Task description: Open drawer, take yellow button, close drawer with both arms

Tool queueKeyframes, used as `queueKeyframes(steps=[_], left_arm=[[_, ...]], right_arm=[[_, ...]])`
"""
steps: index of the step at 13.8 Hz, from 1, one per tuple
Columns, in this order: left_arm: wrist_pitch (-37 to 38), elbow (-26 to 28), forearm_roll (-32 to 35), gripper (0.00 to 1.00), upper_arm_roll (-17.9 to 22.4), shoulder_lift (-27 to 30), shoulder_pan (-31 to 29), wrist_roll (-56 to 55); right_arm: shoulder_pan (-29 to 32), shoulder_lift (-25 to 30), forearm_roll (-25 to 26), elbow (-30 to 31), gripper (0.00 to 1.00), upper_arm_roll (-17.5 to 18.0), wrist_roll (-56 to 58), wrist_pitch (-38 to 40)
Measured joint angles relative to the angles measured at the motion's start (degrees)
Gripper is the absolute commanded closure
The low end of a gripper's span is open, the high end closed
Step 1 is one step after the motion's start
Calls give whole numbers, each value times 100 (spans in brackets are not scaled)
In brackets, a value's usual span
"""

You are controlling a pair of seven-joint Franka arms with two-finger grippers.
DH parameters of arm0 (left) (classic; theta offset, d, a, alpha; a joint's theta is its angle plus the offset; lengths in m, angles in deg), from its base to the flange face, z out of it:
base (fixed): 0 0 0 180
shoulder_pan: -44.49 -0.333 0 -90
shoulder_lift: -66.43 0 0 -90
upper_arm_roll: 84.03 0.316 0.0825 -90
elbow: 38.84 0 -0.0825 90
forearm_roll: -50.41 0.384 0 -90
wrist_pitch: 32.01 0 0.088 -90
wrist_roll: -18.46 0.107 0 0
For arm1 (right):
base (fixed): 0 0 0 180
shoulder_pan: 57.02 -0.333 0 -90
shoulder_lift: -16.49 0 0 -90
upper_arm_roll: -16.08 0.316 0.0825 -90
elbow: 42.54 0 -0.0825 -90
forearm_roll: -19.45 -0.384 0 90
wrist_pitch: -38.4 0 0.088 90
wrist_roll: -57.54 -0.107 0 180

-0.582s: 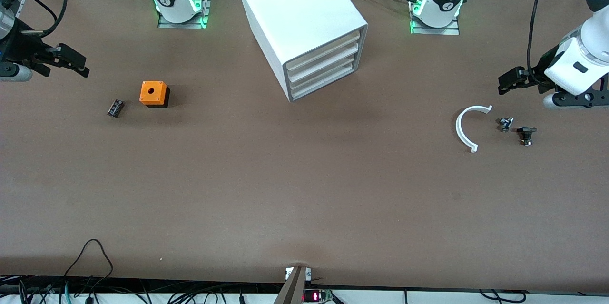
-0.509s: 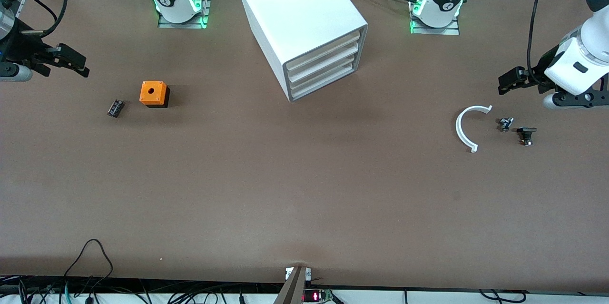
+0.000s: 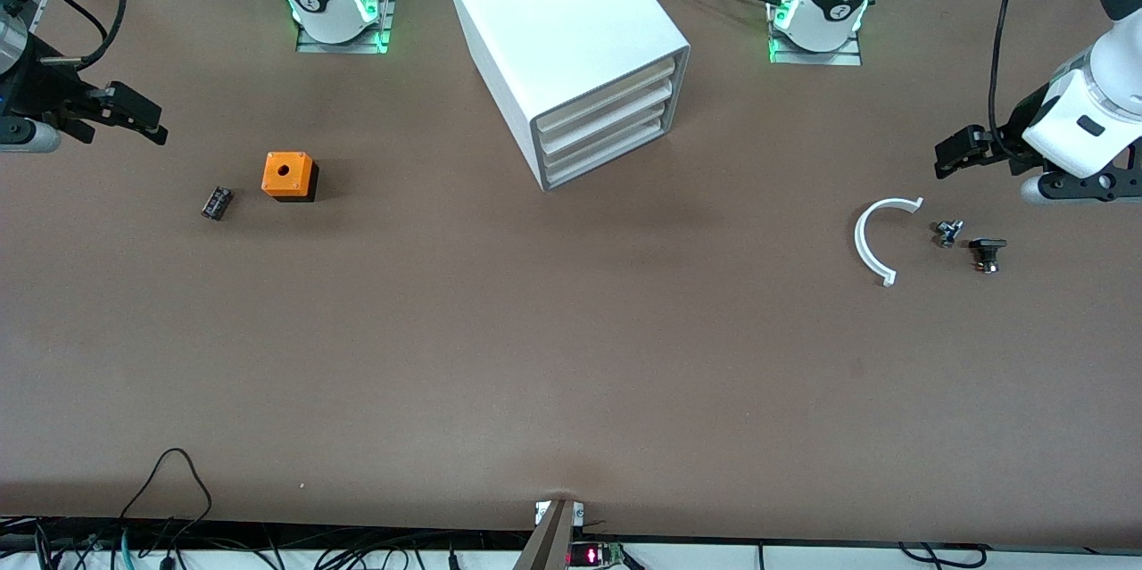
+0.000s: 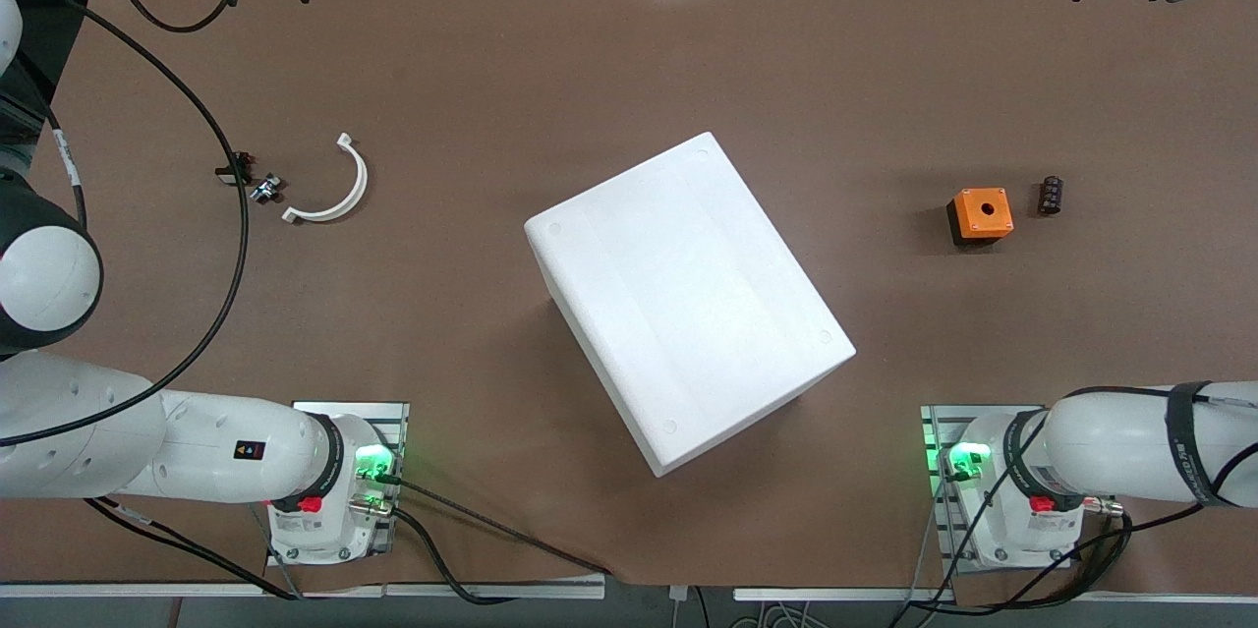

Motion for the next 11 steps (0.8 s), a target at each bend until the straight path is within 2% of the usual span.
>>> queueKeyframes(steps=[11], left_arm=[[-4, -156, 0, 0, -16, -106, 2, -7]], right_arm=[[0, 8, 0, 0, 0, 0, 0, 0]])
